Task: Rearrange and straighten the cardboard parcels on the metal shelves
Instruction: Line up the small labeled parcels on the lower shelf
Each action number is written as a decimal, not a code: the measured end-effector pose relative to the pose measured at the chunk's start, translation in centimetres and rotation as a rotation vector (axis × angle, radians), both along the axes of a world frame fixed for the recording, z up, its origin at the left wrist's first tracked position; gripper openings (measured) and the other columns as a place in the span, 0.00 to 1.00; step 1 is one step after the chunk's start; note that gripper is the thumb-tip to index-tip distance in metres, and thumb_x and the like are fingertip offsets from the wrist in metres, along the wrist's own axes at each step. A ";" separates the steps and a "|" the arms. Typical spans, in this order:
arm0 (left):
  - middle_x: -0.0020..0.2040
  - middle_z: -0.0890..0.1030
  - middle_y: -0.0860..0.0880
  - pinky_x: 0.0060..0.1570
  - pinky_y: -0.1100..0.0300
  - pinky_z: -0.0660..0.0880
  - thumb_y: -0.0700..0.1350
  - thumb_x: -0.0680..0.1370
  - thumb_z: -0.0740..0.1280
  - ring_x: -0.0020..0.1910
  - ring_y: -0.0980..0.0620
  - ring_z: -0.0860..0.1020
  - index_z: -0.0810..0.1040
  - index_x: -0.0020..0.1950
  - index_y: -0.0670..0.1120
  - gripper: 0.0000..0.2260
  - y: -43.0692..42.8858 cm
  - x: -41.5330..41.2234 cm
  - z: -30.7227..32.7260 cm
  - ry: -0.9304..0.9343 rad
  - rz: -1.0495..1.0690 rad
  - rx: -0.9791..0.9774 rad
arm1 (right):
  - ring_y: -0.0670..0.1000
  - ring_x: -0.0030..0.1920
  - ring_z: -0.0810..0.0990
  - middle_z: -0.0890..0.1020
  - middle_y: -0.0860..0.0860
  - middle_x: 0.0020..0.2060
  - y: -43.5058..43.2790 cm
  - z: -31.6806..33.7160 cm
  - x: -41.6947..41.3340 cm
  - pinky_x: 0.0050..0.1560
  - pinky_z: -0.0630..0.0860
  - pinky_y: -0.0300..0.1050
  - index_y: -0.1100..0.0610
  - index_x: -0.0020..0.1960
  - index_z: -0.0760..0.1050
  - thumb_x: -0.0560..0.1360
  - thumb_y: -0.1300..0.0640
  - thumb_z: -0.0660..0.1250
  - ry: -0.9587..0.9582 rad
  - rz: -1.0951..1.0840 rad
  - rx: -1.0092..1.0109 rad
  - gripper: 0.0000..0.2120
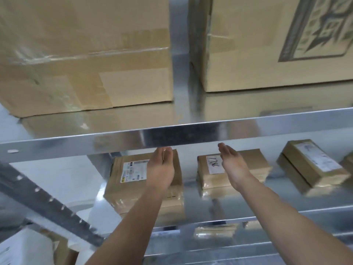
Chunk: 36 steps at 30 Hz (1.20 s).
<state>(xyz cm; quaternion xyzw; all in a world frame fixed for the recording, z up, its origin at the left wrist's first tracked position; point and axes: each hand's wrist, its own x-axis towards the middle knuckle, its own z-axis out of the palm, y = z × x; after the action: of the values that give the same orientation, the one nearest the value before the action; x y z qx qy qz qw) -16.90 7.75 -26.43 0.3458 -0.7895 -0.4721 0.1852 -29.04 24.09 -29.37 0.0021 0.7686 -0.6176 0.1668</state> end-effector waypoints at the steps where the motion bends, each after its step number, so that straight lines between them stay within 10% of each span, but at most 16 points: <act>1: 0.54 0.80 0.44 0.52 0.56 0.66 0.54 0.85 0.57 0.52 0.43 0.77 0.76 0.62 0.46 0.15 1.4 -1.1 0.1 -0.004 0.004 0.003 | 0.52 0.68 0.73 0.78 0.45 0.63 1.4 0.1 -1.2 0.69 0.69 0.49 0.51 0.68 0.77 0.85 0.47 0.57 0.020 0.013 0.020 0.17; 3: 0.58 0.80 0.43 0.52 0.55 0.67 0.53 0.85 0.58 0.55 0.41 0.77 0.76 0.64 0.45 0.16 3.6 -2.8 -0.1 -0.017 -0.015 0.028 | 0.51 0.52 0.75 0.78 0.45 0.46 3.7 0.7 -3.1 0.50 0.71 0.43 0.51 0.48 0.76 0.85 0.52 0.55 0.058 0.016 0.076 0.13; 6: 0.63 0.79 0.45 0.54 0.58 0.66 0.53 0.85 0.57 0.61 0.43 0.76 0.75 0.68 0.47 0.17 6.5 -5.0 -0.7 -0.046 -0.047 0.066 | 0.46 0.41 0.73 0.77 0.50 0.44 6.6 1.4 -5.4 0.45 0.70 0.47 0.52 0.47 0.73 0.85 0.51 0.53 0.052 -0.007 0.137 0.13; 20: 0.77 0.69 0.43 0.71 0.49 0.64 0.54 0.85 0.58 0.73 0.39 0.69 0.67 0.79 0.47 0.23 10.2 -9.0 -6.9 -0.219 0.165 0.106 | 0.60 0.66 0.76 0.79 0.55 0.66 13.9 -2.9 -11.3 0.65 0.71 0.52 0.54 0.73 0.73 0.86 0.43 0.52 -0.013 0.056 0.268 0.23; 25: 0.76 0.70 0.42 0.74 0.45 0.63 0.64 0.80 0.55 0.73 0.38 0.69 0.67 0.77 0.46 0.31 9.8 -9.6 -9.0 -0.282 0.203 0.268 | 0.56 0.63 0.78 0.81 0.53 0.63 14.4 -5.7 -11.9 0.70 0.71 0.60 0.51 0.65 0.76 0.82 0.38 0.50 -0.098 0.166 0.224 0.25; 30: 0.52 0.86 0.53 0.64 0.46 0.75 0.77 0.73 0.55 0.54 0.47 0.83 0.84 0.54 0.55 0.31 9.9 -9.3 -11.9 -0.199 0.208 0.420 | 0.54 0.63 0.78 0.81 0.50 0.61 14.4 -7.4 -11.4 0.71 0.71 0.61 0.47 0.67 0.74 0.81 0.37 0.48 -0.189 0.219 0.166 0.25; 36: 0.34 0.86 0.51 0.26 0.67 0.75 0.55 0.86 0.55 0.30 0.55 0.84 0.81 0.50 0.45 0.20 12.3 -8.8 -7.3 -0.091 0.205 0.668 | 0.53 0.63 0.79 0.82 0.50 0.61 14.4 -8.0 -11.6 0.71 0.71 0.60 0.47 0.64 0.78 0.79 0.30 0.48 -0.203 0.177 0.100 0.31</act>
<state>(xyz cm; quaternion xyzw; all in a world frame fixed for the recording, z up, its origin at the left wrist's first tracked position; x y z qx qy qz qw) -25.75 20.02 -33.70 0.4855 -0.5601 -0.6672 0.0732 -40.68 38.51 -37.39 0.0053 0.7748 -0.5579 0.2973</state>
